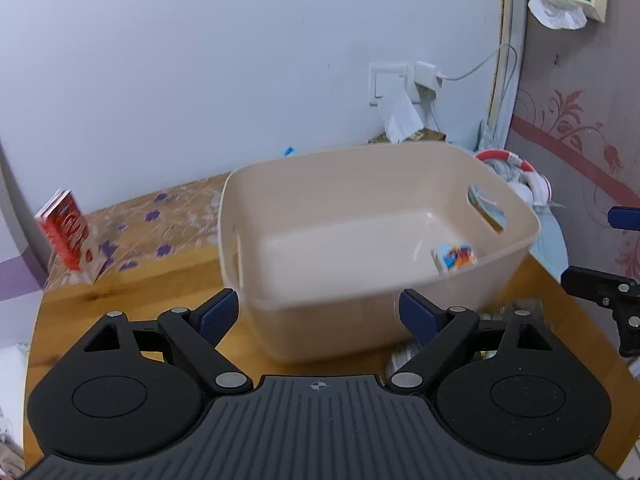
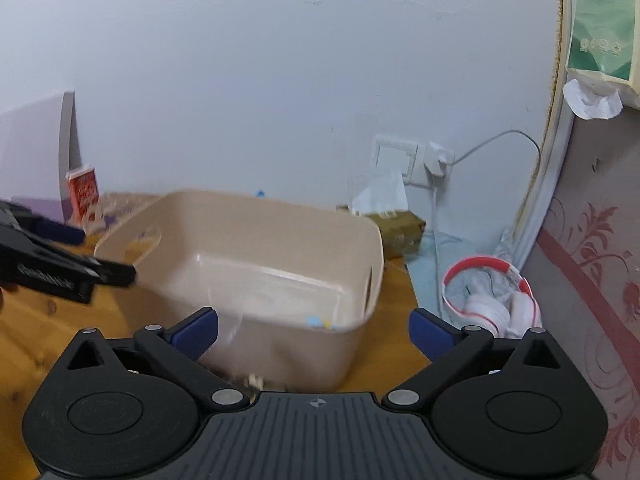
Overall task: Organize objects
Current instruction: 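Grasp the round tin with the left gripper while the right grasps the green scrunchie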
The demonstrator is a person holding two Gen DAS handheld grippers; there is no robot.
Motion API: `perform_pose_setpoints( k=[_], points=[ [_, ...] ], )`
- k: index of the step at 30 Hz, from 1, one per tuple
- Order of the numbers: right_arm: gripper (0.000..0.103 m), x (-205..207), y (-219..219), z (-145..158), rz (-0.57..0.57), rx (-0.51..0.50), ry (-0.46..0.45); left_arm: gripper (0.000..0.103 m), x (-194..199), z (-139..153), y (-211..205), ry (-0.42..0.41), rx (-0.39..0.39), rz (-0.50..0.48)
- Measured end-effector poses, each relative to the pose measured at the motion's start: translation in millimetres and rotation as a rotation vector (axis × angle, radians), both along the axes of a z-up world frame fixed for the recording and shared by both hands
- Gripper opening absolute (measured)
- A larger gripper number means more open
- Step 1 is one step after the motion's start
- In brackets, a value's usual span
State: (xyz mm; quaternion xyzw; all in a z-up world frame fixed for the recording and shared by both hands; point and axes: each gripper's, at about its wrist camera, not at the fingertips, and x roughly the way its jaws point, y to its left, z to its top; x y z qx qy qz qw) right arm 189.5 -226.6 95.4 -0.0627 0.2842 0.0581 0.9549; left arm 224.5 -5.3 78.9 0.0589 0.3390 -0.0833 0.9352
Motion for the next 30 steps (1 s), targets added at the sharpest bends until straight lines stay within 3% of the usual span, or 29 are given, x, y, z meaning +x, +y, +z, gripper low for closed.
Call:
perform_pose_setpoints(
  k=[13,21,30],
  points=[
    [0.103,-39,-2,-62,0.021,-0.099,0.131,0.089,-61,-60,18,0.116,0.026,0.032],
    [0.103,-35,10,-100,0.035,-0.111,0.197,0.089,-67,-97,20,0.215,0.005,-0.001],
    [0.103,-18,18,-121,0.035,-0.06,0.232,0.089,-56,-117,19,0.236,0.005,-0.002]
  ],
)
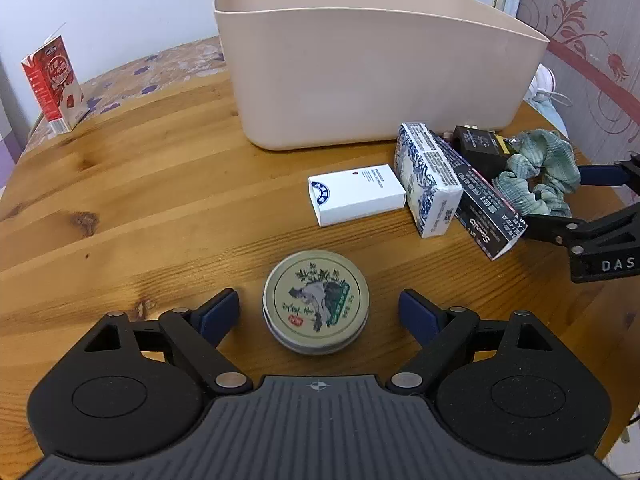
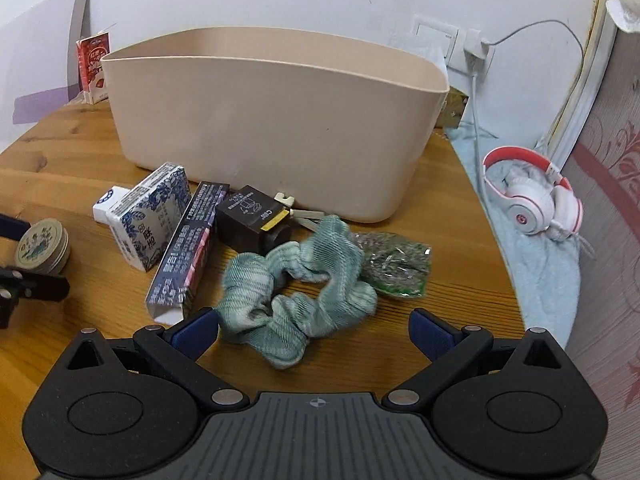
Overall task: Organize objects
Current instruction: 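Grasp the round tin with the left gripper while the right grasps the green scrunchie, then lift the tin and scrunchie over the beige bin and open both grippers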
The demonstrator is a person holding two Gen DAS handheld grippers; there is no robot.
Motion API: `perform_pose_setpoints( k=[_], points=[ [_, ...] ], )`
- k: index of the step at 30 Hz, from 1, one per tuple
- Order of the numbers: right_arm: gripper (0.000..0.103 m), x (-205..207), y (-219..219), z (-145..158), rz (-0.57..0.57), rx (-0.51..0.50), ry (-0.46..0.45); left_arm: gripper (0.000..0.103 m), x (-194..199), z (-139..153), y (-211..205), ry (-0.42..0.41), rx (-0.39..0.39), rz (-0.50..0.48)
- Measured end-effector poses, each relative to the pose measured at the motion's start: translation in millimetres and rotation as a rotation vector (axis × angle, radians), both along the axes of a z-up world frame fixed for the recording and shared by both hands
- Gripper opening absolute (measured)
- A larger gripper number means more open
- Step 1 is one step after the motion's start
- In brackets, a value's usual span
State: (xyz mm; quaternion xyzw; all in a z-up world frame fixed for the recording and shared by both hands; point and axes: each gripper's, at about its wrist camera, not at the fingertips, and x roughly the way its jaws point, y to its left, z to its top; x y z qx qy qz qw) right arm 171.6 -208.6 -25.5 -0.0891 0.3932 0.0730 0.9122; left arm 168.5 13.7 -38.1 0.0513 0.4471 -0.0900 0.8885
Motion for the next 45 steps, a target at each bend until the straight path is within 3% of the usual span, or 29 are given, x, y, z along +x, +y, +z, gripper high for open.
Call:
perform_pose_setpoints(
  k=[4,6,9,12,15,26,37,45],
  points=[
    [0.101,5,1,-5,-0.004,0.036,-0.006,0.082,1,-2,0,-0.027,-0.006,-0.018],
    [0.084,6,0,-6,0.005,0.06,-0.005,0.073,0,-1,0,-0.046,-0.012,-0.028],
    [0.067,6,1,-7,0.009,0.096,0.016,0.056,-2,2,1,-0.063,-0.015,-0.047],
    [0.038,3,6,-4,0.023,0.098,0.02,0.056,-2,1,1,-0.073,-0.021,-0.054],
    [0.03,-3,16,-2,0.039,0.062,0.009,0.056,-4,1,1,-0.072,-0.029,-0.053],
    [0.028,-30,12,25,0.018,0.095,-0.055,0.056,-21,20,2,-0.112,-0.068,-0.061],
    [0.028,-56,6,68,0.002,0.121,-0.166,0.056,-34,66,4,-0.228,-0.094,-0.076],
    [0.028,-50,-4,100,-0.011,0.131,-0.254,0.056,-17,100,0,-0.31,-0.104,-0.078]
  ],
)
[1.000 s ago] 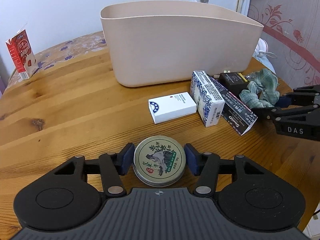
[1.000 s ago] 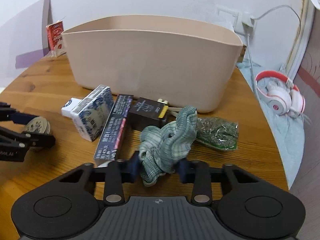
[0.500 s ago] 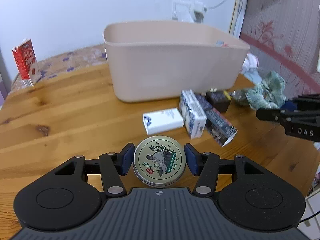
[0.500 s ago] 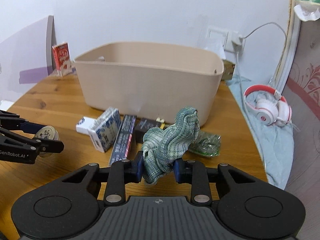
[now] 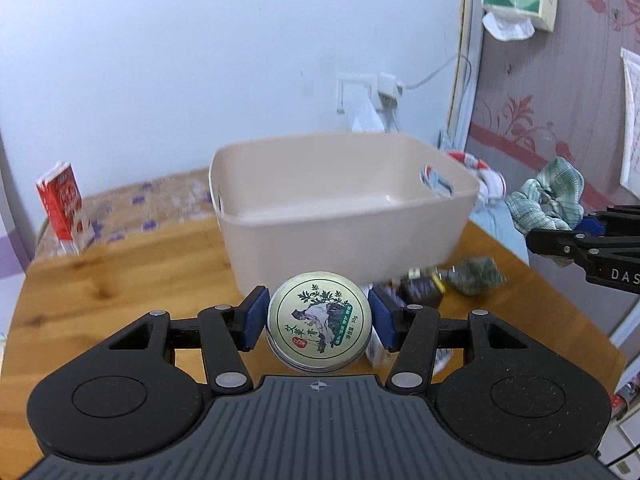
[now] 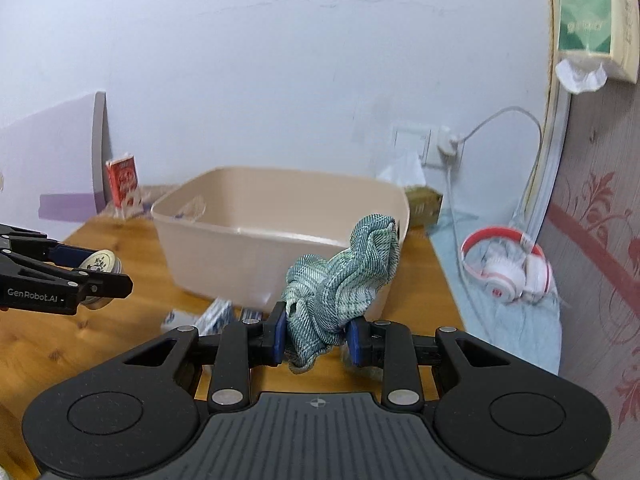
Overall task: Organize objects
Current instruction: 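Lift the tin and scrunchie over the beige bin and open both grippers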
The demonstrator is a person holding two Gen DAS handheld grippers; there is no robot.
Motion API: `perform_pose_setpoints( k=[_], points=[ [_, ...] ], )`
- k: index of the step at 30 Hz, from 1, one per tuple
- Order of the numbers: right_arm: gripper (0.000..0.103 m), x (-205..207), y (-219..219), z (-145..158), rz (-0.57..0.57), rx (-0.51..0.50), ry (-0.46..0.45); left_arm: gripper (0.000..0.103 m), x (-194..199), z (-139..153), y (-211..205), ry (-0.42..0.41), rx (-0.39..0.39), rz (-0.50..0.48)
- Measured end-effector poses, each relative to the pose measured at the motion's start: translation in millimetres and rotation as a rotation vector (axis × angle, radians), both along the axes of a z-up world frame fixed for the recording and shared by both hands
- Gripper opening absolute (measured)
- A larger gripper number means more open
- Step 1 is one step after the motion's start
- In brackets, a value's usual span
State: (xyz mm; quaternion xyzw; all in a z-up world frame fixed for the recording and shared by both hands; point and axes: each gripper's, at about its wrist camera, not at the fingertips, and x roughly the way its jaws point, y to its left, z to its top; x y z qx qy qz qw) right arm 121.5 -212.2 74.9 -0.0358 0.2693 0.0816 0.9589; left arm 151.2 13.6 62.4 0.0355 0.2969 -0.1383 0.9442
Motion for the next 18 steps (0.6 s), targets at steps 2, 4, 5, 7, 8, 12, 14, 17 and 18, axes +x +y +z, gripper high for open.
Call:
perform_pose_setpoints(
  k=[2,4,5,7,8,12,14,17,18],
  points=[
    [0.028,5,-1,6,-0.005,-0.005,-0.015,0.056,8,8,-1,-0.017,-0.003,-0.001],
    [0.028,13,-1,11,-0.011,-0.007,-0.022,0.056,16,14,-1,-0.032,-0.004,-0.001],
    [0.028,17,-2,13,-0.015,-0.006,-0.025,0.056,22,18,-2,-0.039,-0.004,0.001],
    [0.028,26,-1,17,-0.023,0.004,-0.03,0.056,34,22,-3,-0.047,-0.004,0.004],
    [0.028,30,-1,18,-0.024,0.009,-0.032,0.056,39,24,-3,-0.049,-0.003,0.004],
    [0.028,53,-3,24,-0.028,0.008,-0.038,0.056,67,27,-8,-0.055,0.007,0.005],
    [0.028,66,-5,24,-0.028,0.01,-0.036,0.056,84,25,-10,-0.045,0.008,0.01],
    [0.028,89,-7,24,-0.031,0.011,-0.033,0.056,109,18,-15,-0.03,0.02,0.02],
    [0.028,95,-5,23,-0.03,0.009,-0.031,0.056,116,15,-17,-0.023,0.023,0.021]
  ],
)
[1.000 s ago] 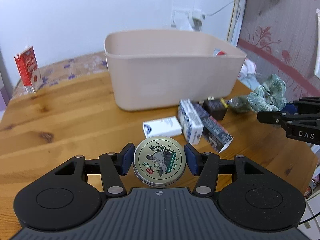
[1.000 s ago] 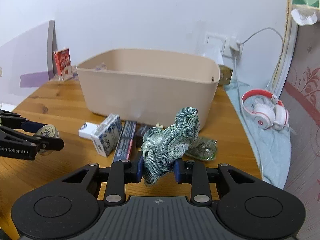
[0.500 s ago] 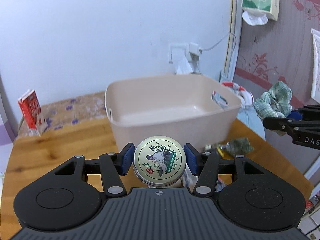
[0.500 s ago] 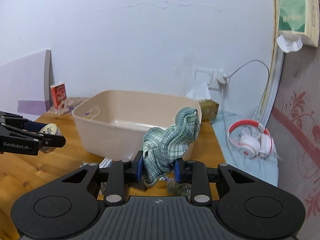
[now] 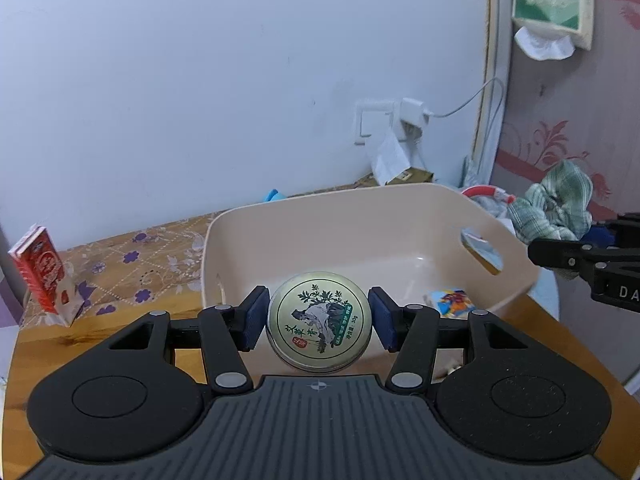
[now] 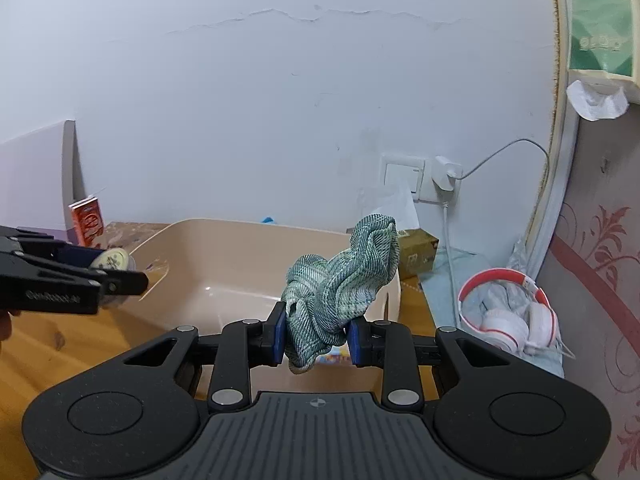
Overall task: Organize objects
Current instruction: 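Lift the tin and scrunchie over the beige bin and open both grippers, then grasp the blue-and-white box with the left gripper while the right grasps the clear bag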
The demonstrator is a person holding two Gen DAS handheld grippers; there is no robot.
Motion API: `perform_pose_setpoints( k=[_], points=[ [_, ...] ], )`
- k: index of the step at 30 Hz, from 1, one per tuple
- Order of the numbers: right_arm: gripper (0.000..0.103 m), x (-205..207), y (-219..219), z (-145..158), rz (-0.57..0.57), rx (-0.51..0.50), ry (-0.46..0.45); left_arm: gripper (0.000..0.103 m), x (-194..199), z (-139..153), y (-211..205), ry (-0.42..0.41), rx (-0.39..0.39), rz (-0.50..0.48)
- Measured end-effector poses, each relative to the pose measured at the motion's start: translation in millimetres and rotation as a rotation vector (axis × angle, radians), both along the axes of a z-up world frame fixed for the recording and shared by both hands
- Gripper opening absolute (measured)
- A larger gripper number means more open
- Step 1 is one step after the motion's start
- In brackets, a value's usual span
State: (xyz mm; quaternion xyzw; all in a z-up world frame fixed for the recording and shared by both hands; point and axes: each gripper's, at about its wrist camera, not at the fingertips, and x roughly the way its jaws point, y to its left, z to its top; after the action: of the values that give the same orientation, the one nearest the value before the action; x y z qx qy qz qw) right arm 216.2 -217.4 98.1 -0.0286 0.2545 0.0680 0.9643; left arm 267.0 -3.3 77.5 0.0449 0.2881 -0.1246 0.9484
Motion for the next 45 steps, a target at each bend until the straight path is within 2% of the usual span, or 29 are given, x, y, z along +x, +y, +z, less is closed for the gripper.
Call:
perform_pose_setpoints(
  k=[8,13,15,17,19,22,24,28,35,42,45],
  points=[
    [0.028,50,18,-22,0.034,-0.033,0.057,0.056,41,-31,-15,0.098,0.029,0.005],
    [0.032,67,23,-44,0.056,-0.047,0.129,0.056,53,-45,-17,0.161,-0.004,0.006],
    [0.05,69,21,-48,0.06,-0.028,0.14,0.056,54,-46,-18,0.168,-0.003,0.014],
    [0.061,68,19,-48,0.062,-0.013,0.15,0.057,51,-42,-18,0.148,0.002,0.025],
    [0.064,63,18,-44,0.059,-0.023,0.137,0.071,46,-35,-17,0.129,-0.002,0.029],
    [0.076,50,16,-34,0.063,-0.03,0.106,0.082,33,-21,-13,0.084,-0.014,0.044],
    [0.091,41,12,-27,0.053,-0.013,0.08,0.083,23,-13,-11,0.062,-0.016,0.055],
    [0.102,19,4,-16,0.022,0.014,0.041,0.086,1,0,-7,0.032,-0.028,0.072],
    [0.103,-12,-1,-16,0.012,-0.012,0.055,0.089,-43,7,-4,0.009,-0.022,0.071],
    [0.103,-42,-10,-32,-0.005,-0.035,0.102,0.089,-78,-11,-11,0.038,-0.01,0.064],
    [0.103,-49,-17,-44,-0.016,-0.041,0.133,0.089,-89,-22,-16,0.062,-0.004,0.032]
  ],
)
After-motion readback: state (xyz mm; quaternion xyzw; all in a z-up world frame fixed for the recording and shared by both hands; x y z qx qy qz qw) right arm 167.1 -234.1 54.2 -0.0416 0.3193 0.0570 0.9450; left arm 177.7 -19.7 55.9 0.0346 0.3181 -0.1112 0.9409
